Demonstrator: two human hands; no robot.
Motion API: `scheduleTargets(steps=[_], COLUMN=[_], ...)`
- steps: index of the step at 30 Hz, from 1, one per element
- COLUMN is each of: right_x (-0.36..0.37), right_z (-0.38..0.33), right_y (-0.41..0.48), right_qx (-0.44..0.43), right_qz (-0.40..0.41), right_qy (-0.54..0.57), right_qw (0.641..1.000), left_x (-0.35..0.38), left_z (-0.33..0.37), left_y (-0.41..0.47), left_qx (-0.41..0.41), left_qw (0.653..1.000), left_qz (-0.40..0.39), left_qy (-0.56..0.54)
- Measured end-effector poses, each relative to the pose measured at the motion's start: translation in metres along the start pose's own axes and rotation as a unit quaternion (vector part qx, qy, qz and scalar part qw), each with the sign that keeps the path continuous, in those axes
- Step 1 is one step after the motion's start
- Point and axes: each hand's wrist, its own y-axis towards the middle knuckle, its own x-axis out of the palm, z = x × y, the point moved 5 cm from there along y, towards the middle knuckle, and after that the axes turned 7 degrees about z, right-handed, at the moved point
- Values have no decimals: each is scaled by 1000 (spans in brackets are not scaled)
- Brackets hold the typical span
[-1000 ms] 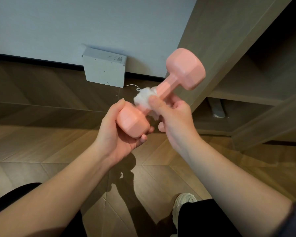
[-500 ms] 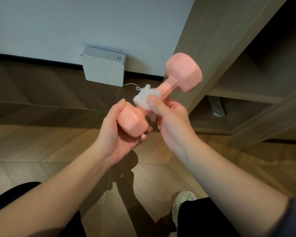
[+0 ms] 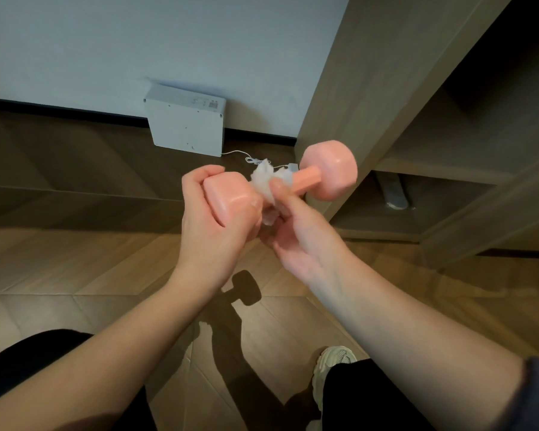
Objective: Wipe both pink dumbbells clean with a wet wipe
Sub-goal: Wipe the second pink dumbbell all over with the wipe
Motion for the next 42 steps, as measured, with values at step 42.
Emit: scheduleTargets(steps=[42], right_x=[5], right_z=[-30], right_y=[6], right_qx=[-149], right_qz=[59], right_qy=[-107], right_qw=[981], left_x=[16], left_z=[-15], left_y=[-23], left_qx=[-445], left_qw=[840], left_qz=[-54], left_qy=[-305])
